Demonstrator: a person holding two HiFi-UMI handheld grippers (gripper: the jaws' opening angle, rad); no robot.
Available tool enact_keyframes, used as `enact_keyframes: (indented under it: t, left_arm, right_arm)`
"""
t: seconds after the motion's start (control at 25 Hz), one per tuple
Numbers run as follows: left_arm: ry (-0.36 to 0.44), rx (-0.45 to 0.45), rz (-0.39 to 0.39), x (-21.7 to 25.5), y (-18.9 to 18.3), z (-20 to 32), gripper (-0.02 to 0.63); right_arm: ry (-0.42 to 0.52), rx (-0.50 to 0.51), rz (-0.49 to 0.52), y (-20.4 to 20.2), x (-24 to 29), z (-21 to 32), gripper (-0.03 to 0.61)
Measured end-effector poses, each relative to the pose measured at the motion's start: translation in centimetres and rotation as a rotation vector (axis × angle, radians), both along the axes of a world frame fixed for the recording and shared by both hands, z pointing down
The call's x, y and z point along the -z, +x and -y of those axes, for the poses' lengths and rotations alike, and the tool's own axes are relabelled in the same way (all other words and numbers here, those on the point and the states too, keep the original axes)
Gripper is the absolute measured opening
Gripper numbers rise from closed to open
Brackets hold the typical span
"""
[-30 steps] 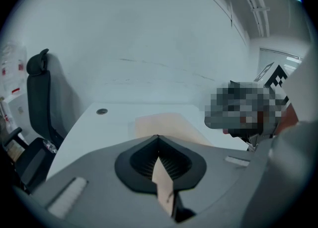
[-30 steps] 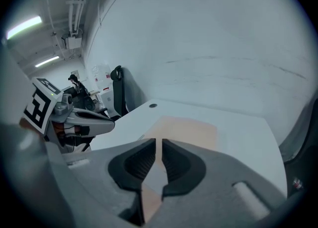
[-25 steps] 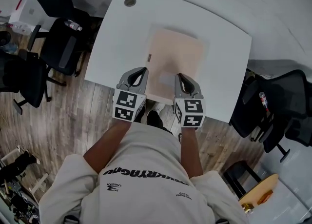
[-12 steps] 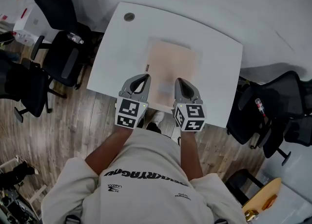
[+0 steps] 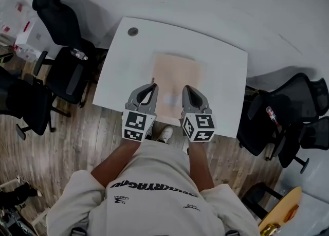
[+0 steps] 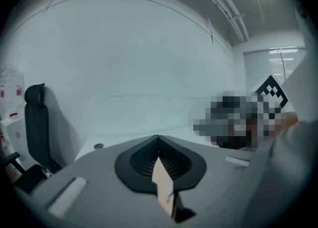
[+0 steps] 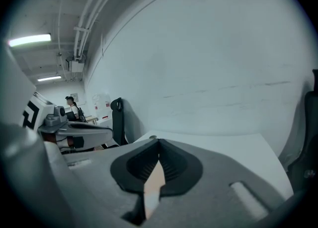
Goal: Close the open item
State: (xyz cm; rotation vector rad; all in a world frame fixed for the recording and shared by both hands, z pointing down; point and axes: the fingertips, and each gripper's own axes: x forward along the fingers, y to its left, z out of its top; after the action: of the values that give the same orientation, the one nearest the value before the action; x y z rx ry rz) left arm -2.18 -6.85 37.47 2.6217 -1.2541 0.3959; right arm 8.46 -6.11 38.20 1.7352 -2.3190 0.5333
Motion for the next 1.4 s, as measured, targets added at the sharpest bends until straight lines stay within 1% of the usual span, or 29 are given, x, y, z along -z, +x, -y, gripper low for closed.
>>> enact_keyframes:
  t: [0.52,0.68,1.08,1.4]
  left_arm:
    - [0.085,-0.024,-0.026,3.4,0.6,-1.4,-0.002]
    - [0.11,-0.025,-0.032,4.2,0.8,-1.7,-0.002]
    - [0.133,-0.024,-0.049,5.1,1.0,-1.6,-0.002]
    - [0.168,-0.009,-0.073,6.4,0.8,-0.8,-0.002]
  right_arm:
    - [0.102,-0.026,0.024,0.0,3.2,-1.3,0.0]
    - [0.117,-0.024,0.013,-0.1,3.9,-1.5,-0.002]
    - [0.171,-0.027,0.001,-0.2,5.5,-1.4,-0.002]
    - [0.223,-0.023,-0.001,-0.2,6.9,-0.7,-0.002]
